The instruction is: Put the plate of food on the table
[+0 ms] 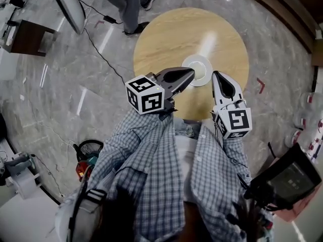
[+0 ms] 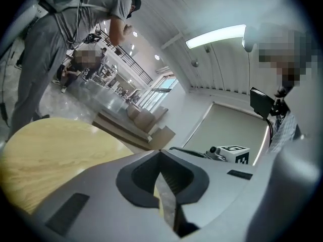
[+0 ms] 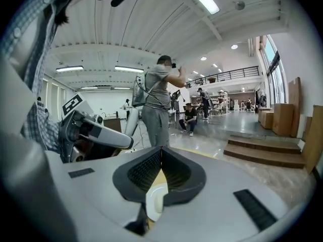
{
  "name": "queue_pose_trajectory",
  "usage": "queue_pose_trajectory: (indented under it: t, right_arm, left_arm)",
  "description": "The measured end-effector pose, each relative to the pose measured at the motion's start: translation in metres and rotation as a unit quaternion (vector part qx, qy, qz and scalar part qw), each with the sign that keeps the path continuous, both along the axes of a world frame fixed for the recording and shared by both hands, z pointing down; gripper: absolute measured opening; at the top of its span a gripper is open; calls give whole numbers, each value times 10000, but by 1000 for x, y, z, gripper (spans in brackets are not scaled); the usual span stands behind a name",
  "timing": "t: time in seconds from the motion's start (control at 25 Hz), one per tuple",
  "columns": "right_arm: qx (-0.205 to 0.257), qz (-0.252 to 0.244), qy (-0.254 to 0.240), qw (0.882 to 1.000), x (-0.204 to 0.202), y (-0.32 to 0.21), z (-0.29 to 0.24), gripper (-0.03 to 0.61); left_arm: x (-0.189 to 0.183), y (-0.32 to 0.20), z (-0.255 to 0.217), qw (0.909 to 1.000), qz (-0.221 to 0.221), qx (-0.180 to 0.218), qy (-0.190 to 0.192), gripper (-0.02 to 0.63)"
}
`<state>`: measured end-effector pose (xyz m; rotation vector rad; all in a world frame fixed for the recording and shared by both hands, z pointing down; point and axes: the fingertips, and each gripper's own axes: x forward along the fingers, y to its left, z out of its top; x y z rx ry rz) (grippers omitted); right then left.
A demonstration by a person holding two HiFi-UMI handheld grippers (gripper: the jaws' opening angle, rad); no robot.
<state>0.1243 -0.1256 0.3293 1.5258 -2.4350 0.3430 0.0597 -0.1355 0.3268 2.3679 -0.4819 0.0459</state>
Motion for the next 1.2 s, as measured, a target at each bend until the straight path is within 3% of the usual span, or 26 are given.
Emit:
queue_pose_trajectory:
  t: [0.32,1.2]
  right_arm:
    - [43,-100,-74,9999,-8,0,-3,8]
    - [-27,-200,31,9998,-6,-9,3,8]
  left_arm:
    - [0,-2,1,9998,-57,-137,161,8]
    - [4,-7,3,9996,-61,-215,146,8]
